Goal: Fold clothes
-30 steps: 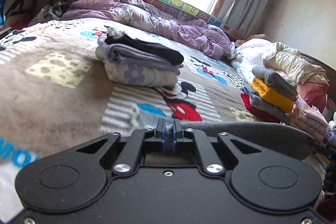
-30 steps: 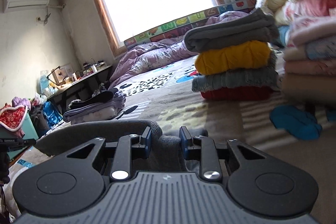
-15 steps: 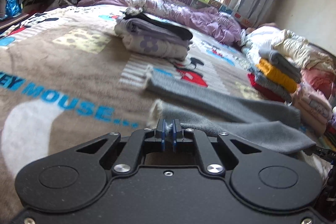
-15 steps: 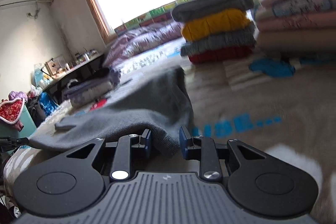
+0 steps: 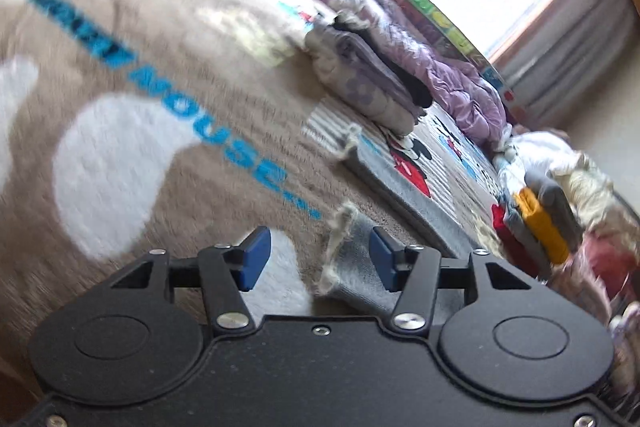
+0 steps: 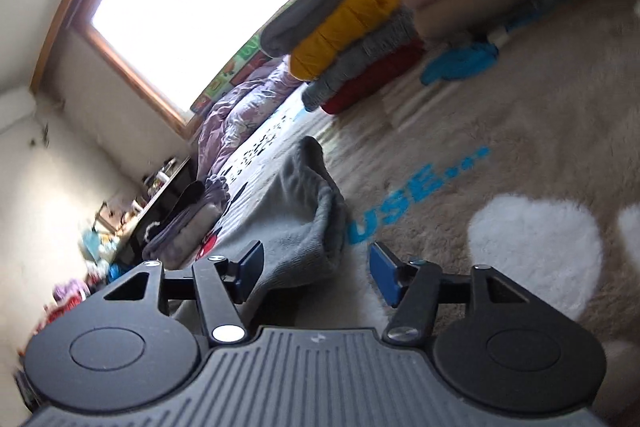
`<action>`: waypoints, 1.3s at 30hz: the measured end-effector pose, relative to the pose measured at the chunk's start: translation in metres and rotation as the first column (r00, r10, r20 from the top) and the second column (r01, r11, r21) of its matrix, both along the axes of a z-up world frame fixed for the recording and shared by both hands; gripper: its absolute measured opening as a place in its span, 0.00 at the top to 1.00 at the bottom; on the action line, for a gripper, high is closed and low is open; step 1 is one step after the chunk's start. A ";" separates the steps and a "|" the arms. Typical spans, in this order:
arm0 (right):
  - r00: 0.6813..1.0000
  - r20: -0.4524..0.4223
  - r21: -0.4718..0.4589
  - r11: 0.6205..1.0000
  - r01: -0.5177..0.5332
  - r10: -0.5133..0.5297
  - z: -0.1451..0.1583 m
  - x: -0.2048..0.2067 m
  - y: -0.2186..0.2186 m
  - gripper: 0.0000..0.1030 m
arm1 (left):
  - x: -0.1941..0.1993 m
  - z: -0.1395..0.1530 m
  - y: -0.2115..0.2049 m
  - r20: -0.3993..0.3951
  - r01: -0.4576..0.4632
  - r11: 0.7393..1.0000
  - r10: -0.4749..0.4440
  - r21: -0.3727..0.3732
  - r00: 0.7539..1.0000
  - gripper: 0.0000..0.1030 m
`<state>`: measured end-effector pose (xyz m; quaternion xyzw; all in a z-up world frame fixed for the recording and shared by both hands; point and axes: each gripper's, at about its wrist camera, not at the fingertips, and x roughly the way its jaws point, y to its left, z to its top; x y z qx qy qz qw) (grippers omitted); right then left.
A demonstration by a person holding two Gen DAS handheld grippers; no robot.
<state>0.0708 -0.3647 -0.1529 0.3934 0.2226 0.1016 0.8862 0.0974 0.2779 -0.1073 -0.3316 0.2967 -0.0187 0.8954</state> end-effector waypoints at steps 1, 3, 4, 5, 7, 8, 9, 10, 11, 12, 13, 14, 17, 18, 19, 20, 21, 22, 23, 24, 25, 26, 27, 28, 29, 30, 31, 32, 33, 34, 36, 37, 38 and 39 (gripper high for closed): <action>1.000 -0.006 0.018 1.000 -0.001 0.001 -0.003 0.005 0.001 0.37 | 0.004 -0.002 -0.003 -0.013 0.004 1.000 -0.004 0.005 1.000 0.49; 1.000 -0.018 0.034 0.999 0.001 -0.001 -0.008 0.014 0.004 0.36 | 0.010 -0.005 -0.011 -0.031 0.021 1.000 -0.021 0.017 0.999 0.49; 1.000 -0.024 0.039 0.999 0.003 -0.002 -0.011 0.019 0.006 0.36 | 0.013 -0.007 -0.016 -0.034 0.028 0.999 -0.027 0.023 0.999 0.49; 1.000 -0.029 0.041 0.999 0.006 -0.005 -0.013 0.024 0.008 0.36 | 0.017 -0.008 -0.020 -0.035 0.033 0.999 -0.032 0.028 0.999 0.49; 1.000 -0.028 0.041 0.999 0.013 -0.012 -0.016 0.032 0.012 0.36 | 0.024 -0.010 -0.030 -0.039 0.047 0.998 -0.045 0.048 0.998 0.49; 1.000 -0.022 0.040 0.999 0.012 -0.011 -0.017 0.035 0.014 0.36 | 0.026 -0.011 -0.034 -0.043 0.042 0.997 -0.040 0.065 0.998 0.56; 1.000 -0.018 0.038 0.999 0.009 -0.009 -0.017 0.040 0.017 0.36 | 0.029 -0.012 -0.037 -0.048 0.036 0.996 -0.032 0.077 0.998 0.62; 1.000 -0.016 0.036 0.999 0.006 -0.006 -0.017 0.044 0.019 0.36 | 0.032 -0.013 -0.040 -0.049 0.036 0.996 -0.032 0.080 0.998 0.65; 1.000 -0.011 0.041 0.999 0.001 -0.001 -0.018 0.048 0.020 0.36 | 0.035 -0.015 -0.042 -0.051 0.035 0.996 -0.031 0.083 0.998 0.74; 1.000 -0.006 0.051 0.999 -0.008 0.009 -0.019 0.053 0.021 0.39 | 0.036 -0.013 -0.043 -0.046 0.035 0.996 -0.032 0.081 0.998 0.85; 1.000 -0.003 0.051 0.999 -0.019 0.019 -0.019 0.057 0.023 0.47 | 0.035 -0.009 -0.043 -0.035 0.036 0.996 -0.034 0.076 0.999 0.92; 0.999 -0.003 0.037 0.999 -0.032 0.032 -0.019 0.060 0.025 0.57 | 0.034 -0.006 -0.043 -0.024 0.037 0.997 -0.036 0.071 0.999 0.95; 0.998 0.063 -0.015 1.000 -0.008 0.009 -0.006 0.051 0.028 0.76 | 0.023 0.016 -0.034 0.061 0.035 0.999 -0.035 0.006 0.998 0.95; 0.996 0.094 -0.020 1.000 0.000 0.002 0.001 0.045 0.026 0.77 | 0.018 0.024 -0.029 0.077 0.037 0.999 -0.036 -0.011 0.996 0.95; 0.994 0.106 -0.044 0.999 0.002 0.003 0.005 0.043 0.026 0.77 | 0.014 0.031 -0.026 0.080 0.041 0.999 -0.040 -0.020 0.996 0.95; 0.995 0.095 -0.083 0.997 0.002 0.006 0.006 0.042 0.027 0.78 | 0.011 0.032 -0.023 0.074 0.042 0.999 -0.040 -0.021 0.996 0.95; 0.997 0.072 -0.123 0.992 0.001 0.008 0.006 0.043 0.028 0.78 | 0.010 0.031 -0.021 0.063 0.040 0.999 -0.039 -0.018 0.997 0.95; 0.999 0.051 -0.160 0.987 0.000 0.009 0.005 0.043 0.029 0.78 | 0.010 0.028 -0.020 0.046 0.038 0.999 -0.037 -0.008 0.998 0.95; 0.999 0.033 -0.189 0.982 -0.005 0.011 0.005 0.043 0.030 0.78 | 0.010 0.023 -0.020 0.025 0.036 0.999 -0.036 0.007 0.999 0.95; 1.000 0.019 -0.210 0.978 -0.015 0.020 0.004 0.043 0.030 0.78 | 0.011 0.018 -0.020 0.004 0.034 0.999 -0.034 0.022 0.999 0.95; 1.000 0.006 -0.223 0.975 -0.022 0.024 0.003 0.043 0.030 0.78 | 0.011 0.015 -0.018 -0.012 0.029 0.999 -0.029 0.032 1.000 0.95; 1.000 -0.008 -0.234 0.972 -0.020 0.019 0.002 0.041 0.029 0.77 | 0.010 0.013 -0.017 -0.026 0.023 0.999 -0.022 0.040 0.999 0.94; 1.000 -0.021 -0.236 0.972 -0.015 0.011 0.001 0.039 0.027 0.74 | 0.010 0.010 -0.015 -0.040 0.017 0.999 -0.015 0.049 0.999 0.93; 0.999 -0.033 -0.225 0.974 -0.005 -0.002 0.000 0.037 0.023 0.69 | 0.009 0.008 -0.014 -0.054 0.011 0.998 -0.008 0.057 0.999 0.91; 0.999 -0.041 -0.210 0.978 0.004 -0.013 -0.002 0.036 0.019 0.66 | 0.009 0.005 -0.012 -0.068 0.005 0.998 -0.001 0.065 0.998 0.89; 0.999 -0.042 -0.192 0.981 0.013 -0.021 -0.004 0.034 0.015 0.65 | 0.008 0.003 -0.010 -0.082 0.000 0.997 0.006 0.073 0.997 0.88; 0.999 -0.039 -0.183 0.983 0.020 -0.028 -0.004 0.033 0.012 0.62 | 0.008 0.001 -0.009 -0.095 -0.006 0.997 0.014 0.082 0.995 0.87; 0.999 -0.036 -0.172 0.985 0.024 -0.031 -0.005 0.032 0.010 0.60 | 0.007 0.000 -0.005 -0.094 -0.015 0.998 0.021 0.064 0.995 0.78; 0.999 -0.034 -0.158 0.987 0.020 -0.026 -0.006 0.034 0.009 0.57 | 0.006 0.000 -0.001 -0.084 -0.024 0.999 0.028 0.043 0.996 0.67; 0.999 -0.032 -0.138 0.990 0.013 -0.018 -0.008 0.036 0.008 0.53 | 0.006 0.001 0.000 -0.077 -0.029 0.999 0.031 0.036 0.997 0.62; 1.000 -0.025 -0.121 0.993 0.000 -0.003 -0.010 0.041 0.009 0.47 | 0.010 -0.001 -0.004 -0.075 -0.023 0.999 0.026 0.038 0.997 0.59; 1.000 -0.023 -0.124 0.992 -0.008 0.005 -0.010 0.044 0.010 0.47 | 0.012 -0.001 -0.007 -0.074 -0.020 0.999 0.023 0.040 0.997 0.59; 1.000 -0.023 -0.130 0.991 -0.016 0.013 -0.010 0.047 0.013 0.47 | 0.015 -0.002 -0.009 -0.074 -0.016 0.999 0.019 0.042 0.997 0.59; 0.999 -0.025 -0.137 0.990 -0.024 0.021 -0.011 0.050 0.016 0.47 | 0.017 -0.003 -0.012 -0.073 -0.012 0.999 0.016 0.044 0.997 0.59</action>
